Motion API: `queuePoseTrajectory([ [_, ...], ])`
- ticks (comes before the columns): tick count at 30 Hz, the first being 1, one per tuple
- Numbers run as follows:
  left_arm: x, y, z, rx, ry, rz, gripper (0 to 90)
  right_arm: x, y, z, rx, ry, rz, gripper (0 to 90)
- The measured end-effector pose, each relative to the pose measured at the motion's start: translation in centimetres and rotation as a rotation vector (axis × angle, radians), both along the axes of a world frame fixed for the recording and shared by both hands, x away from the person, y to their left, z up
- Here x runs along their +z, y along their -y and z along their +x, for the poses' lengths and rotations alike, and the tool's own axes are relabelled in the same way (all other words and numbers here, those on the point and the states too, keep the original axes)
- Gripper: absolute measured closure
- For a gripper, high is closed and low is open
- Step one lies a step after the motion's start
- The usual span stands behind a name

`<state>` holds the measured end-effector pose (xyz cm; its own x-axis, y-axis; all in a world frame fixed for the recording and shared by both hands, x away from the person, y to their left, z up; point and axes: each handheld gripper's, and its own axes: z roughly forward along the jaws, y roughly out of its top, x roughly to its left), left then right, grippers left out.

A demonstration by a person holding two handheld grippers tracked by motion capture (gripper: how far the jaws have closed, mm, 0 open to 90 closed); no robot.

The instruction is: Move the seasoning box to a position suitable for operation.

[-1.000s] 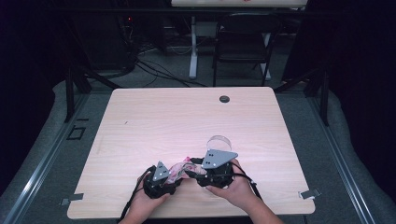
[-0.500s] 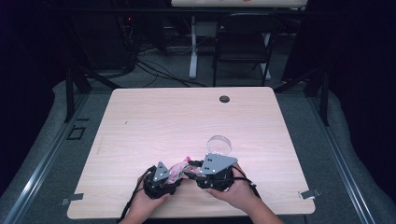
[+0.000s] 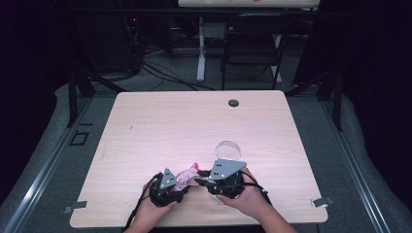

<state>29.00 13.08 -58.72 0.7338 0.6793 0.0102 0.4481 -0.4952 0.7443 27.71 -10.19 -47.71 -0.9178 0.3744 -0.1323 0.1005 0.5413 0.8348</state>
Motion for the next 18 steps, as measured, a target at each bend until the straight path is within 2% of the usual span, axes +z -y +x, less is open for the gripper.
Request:
queuePoseTrajectory([
  [7,-0.02,0.16,-0.12,0.004,0.014,0.015,49.2,-0.07,0.04,-0.16,-0.005,0.004,-0.022,89.8],
  [13,0.00,0.18,-0.17,0.001,0.017,0.021,49.4,-0.05,0.01,-0.37,-0.025,0.009,-0.026,90.0],
  [18,0.03,0.33,-0.41,0.001,0.041,0.033,50.9,-0.03,0.04,-0.39,-0.032,0.004,-0.021,90.0],
])
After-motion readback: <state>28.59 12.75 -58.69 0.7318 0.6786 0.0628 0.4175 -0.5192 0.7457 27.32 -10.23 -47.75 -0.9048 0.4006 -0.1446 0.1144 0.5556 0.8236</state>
